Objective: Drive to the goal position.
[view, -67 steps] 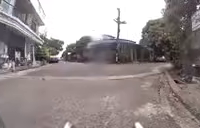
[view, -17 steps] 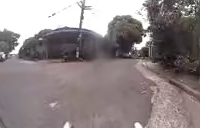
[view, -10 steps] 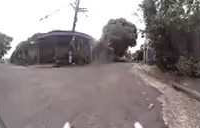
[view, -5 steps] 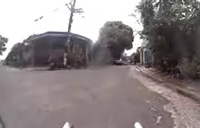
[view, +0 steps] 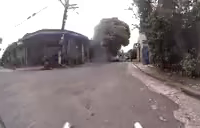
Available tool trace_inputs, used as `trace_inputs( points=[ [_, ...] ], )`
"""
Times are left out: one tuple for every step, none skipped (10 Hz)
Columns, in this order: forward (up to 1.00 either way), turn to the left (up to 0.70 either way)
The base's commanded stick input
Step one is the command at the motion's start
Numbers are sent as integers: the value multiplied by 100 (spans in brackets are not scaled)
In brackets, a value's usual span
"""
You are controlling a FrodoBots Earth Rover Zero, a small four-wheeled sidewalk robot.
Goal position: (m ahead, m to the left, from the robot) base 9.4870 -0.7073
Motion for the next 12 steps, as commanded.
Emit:
trace_inputs(
  points=[
    [70,-13],
    [70,-13],
    [70,-13],
    [70,-13],
    [70,-14],
    [70,-13],
    [70,-13],
    [70,-14],
    [70,-14],
    [70,-13],
    [70,-13],
    [70,-13]
  ],
)
